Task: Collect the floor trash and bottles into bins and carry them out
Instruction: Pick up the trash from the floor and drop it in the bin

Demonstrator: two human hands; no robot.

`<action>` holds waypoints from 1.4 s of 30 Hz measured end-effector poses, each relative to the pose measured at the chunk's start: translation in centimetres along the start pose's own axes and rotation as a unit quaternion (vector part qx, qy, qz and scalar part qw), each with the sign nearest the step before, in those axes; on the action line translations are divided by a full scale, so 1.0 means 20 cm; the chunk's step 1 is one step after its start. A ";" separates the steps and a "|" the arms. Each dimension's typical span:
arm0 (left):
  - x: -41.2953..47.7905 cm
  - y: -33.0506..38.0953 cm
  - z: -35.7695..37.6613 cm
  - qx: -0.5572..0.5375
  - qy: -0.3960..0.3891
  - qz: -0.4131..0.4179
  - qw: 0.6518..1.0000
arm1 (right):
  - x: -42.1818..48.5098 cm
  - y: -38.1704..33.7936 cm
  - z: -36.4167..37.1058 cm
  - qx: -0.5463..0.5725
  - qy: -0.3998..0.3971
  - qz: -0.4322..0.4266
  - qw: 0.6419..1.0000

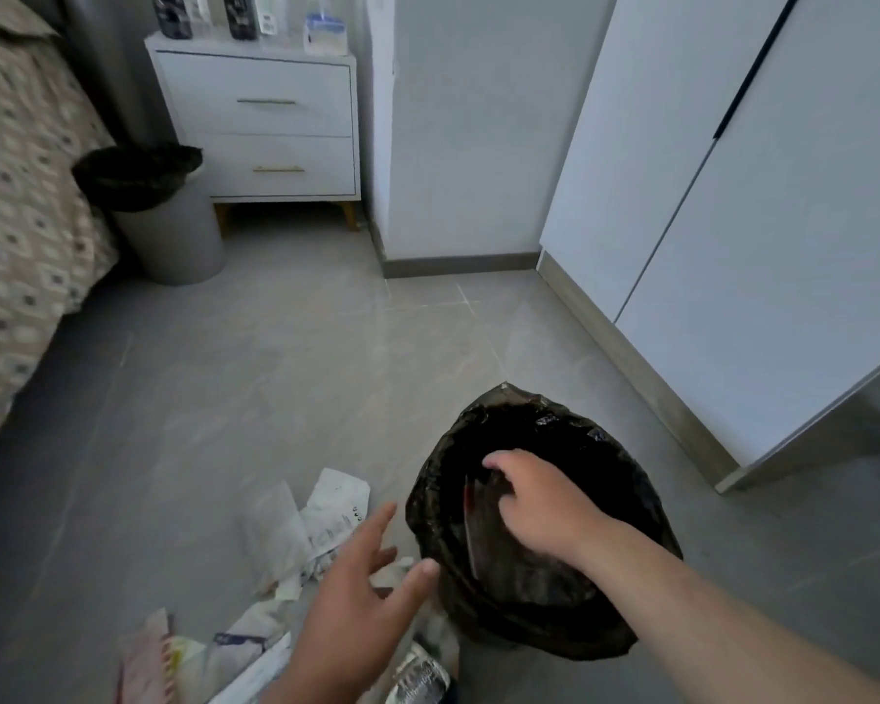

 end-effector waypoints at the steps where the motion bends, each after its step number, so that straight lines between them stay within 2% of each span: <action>1: -0.02 -0.03 -0.06 -0.002 0.022 -0.010 1.000 | -0.02 -0.10 -0.02 0.041 0.028 -0.024 0.998; 3: -0.07 -0.13 -0.19 -0.013 0.058 -0.052 0.997 | -0.06 -0.32 0.00 0.123 0.068 -0.069 0.988; 5: -0.13 -0.30 -0.30 -0.014 0.087 -0.105 0.991 | -0.10 -0.50 0.11 0.180 0.069 -0.100 0.976; 9: -0.26 -0.65 -0.45 0.053 0.124 -0.222 0.966 | -0.11 -0.62 0.48 0.197 -0.037 -0.094 0.975; 14: -0.33 -0.99 -0.43 0.110 0.076 -0.341 0.931 | -0.02 -0.38 0.89 0.033 -0.192 0.012 0.981; 18: -0.31 -1.09 -0.38 0.165 0.105 -0.397 0.897 | -0.02 -0.13 1.08 -0.148 -0.244 0.056 0.957; 20: -0.30 -1.11 -0.37 0.177 0.110 -0.383 0.900 | -0.03 -0.04 1.15 -0.189 -0.275 0.065 0.940; 22: -0.29 -1.12 -0.37 0.134 0.110 -0.351 0.920 | -0.02 0.01 1.20 -0.200 -0.290 0.061 0.934; 25: -0.28 -1.11 -0.35 0.051 0.117 -0.320 0.939 | -0.01 0.08 1.28 -0.195 -0.260 0.036 0.945; 28: -0.25 -1.10 -0.31 0.031 0.095 -0.293 0.951 | 0.00 0.11 1.31 -0.179 -0.212 0.003 0.961; 32: -0.24 -1.12 -0.32 -0.020 0.090 -0.307 0.947 | 0.01 0.09 1.23 -0.107 -0.166 -0.002 0.980; 37: -0.22 -1.09 -0.40 -0.064 0.068 -0.303 0.948 | 0.01 0.07 1.16 0.023 -0.127 0.071 0.989; 39: -0.20 -1.11 -0.46 -0.096 0.092 -0.308 0.942 | 0.03 0.09 1.16 0.094 -0.112 0.083 0.986; 42: -0.20 -1.13 -0.54 -0.167 0.128 -0.332 0.919 | 0.06 0.10 1.16 0.143 -0.086 0.076 0.983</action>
Point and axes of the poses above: each hand's wrist, its own x-axis towards the middle knuckle, its own z-axis out of the palm, y = z × x, the point moved 2 cm from there along x, towards the middle knuckle, and after that the axes turned 12 degrees about x, right-handed, at the moved point
